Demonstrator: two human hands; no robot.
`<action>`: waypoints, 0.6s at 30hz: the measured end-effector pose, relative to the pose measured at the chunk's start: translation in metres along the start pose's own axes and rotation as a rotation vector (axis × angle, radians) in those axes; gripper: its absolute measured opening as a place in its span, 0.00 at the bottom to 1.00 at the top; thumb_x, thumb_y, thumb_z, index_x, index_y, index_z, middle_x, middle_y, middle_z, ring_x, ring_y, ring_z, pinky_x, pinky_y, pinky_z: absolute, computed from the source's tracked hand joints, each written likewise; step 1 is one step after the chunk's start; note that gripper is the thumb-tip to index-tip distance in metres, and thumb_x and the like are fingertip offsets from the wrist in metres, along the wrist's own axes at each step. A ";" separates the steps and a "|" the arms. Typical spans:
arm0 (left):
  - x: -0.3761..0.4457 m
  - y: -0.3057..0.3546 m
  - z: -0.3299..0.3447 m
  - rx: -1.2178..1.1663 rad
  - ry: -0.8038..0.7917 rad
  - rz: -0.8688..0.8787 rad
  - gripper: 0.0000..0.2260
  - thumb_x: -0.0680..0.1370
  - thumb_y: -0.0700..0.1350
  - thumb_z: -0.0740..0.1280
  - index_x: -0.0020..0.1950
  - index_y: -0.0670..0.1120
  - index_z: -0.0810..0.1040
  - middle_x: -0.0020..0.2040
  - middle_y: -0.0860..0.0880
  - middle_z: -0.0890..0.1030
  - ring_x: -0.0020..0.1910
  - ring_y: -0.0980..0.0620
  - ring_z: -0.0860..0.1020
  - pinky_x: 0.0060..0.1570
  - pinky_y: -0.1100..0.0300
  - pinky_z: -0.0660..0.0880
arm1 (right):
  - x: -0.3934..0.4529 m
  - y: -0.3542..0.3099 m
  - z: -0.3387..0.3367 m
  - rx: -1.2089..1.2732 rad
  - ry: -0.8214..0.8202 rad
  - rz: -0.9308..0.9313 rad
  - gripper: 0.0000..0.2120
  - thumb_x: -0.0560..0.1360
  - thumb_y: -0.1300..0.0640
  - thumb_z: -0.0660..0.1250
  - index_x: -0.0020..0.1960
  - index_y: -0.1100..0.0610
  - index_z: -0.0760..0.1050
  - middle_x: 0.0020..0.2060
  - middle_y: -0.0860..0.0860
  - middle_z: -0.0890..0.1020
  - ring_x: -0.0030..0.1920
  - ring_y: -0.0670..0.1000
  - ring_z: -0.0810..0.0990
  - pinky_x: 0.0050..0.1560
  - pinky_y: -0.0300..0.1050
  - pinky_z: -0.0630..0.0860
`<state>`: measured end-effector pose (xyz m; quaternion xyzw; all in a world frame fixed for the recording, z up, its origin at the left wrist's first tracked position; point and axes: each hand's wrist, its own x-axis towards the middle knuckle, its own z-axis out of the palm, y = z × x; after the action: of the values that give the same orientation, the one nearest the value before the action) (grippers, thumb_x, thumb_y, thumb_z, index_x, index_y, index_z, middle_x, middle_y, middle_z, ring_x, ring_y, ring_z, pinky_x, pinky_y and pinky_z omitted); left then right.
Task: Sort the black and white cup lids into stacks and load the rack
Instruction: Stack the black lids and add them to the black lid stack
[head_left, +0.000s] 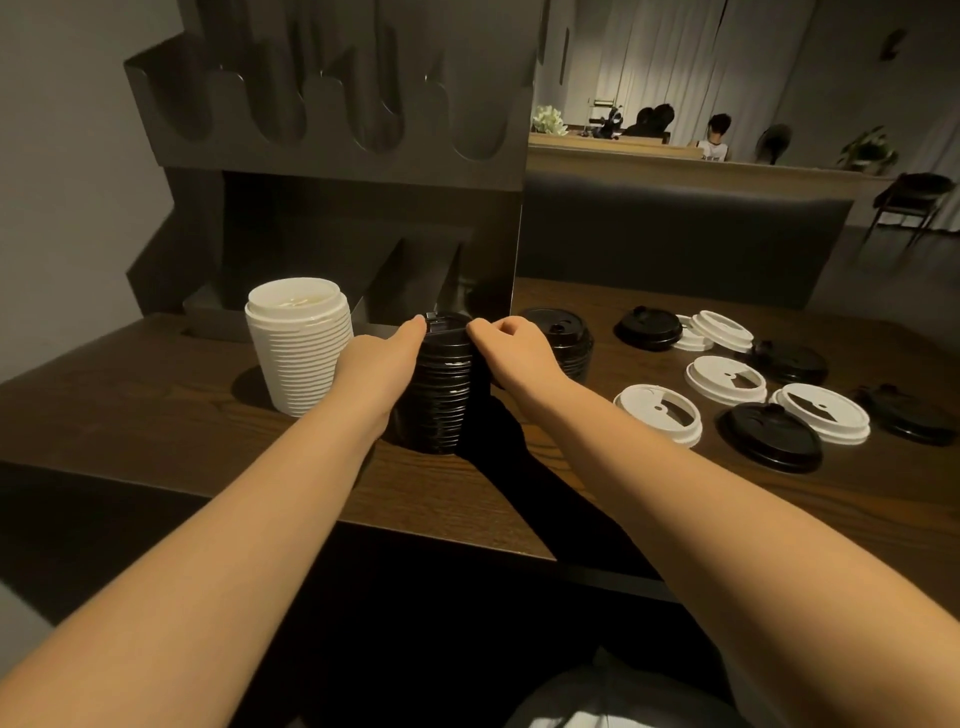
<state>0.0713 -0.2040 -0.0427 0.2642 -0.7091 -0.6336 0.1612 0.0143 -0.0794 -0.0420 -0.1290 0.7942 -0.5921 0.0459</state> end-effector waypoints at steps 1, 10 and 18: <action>-0.001 0.000 0.001 0.005 -0.015 0.001 0.27 0.78 0.56 0.64 0.70 0.40 0.70 0.64 0.43 0.76 0.62 0.44 0.75 0.54 0.55 0.72 | 0.000 0.002 0.000 -0.002 -0.005 -0.003 0.15 0.76 0.50 0.64 0.52 0.62 0.75 0.40 0.51 0.77 0.43 0.48 0.76 0.45 0.45 0.74; -0.001 -0.014 0.001 0.029 -0.076 0.231 0.18 0.81 0.50 0.58 0.70 0.51 0.72 0.66 0.50 0.76 0.64 0.48 0.73 0.65 0.46 0.70 | -0.007 0.007 -0.002 0.093 -0.114 -0.027 0.14 0.78 0.55 0.63 0.62 0.57 0.71 0.45 0.47 0.76 0.46 0.45 0.77 0.45 0.39 0.76; 0.000 -0.009 0.002 -0.016 0.050 0.222 0.10 0.77 0.44 0.61 0.43 0.43 0.80 0.40 0.48 0.79 0.42 0.52 0.76 0.39 0.58 0.70 | -0.004 -0.003 -0.005 0.087 -0.175 -0.049 0.12 0.79 0.57 0.60 0.57 0.58 0.78 0.45 0.50 0.79 0.46 0.46 0.78 0.48 0.40 0.75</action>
<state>0.0719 -0.2032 -0.0519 0.1983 -0.7246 -0.6108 0.2500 0.0177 -0.0750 -0.0382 -0.1976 0.7572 -0.6135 0.1063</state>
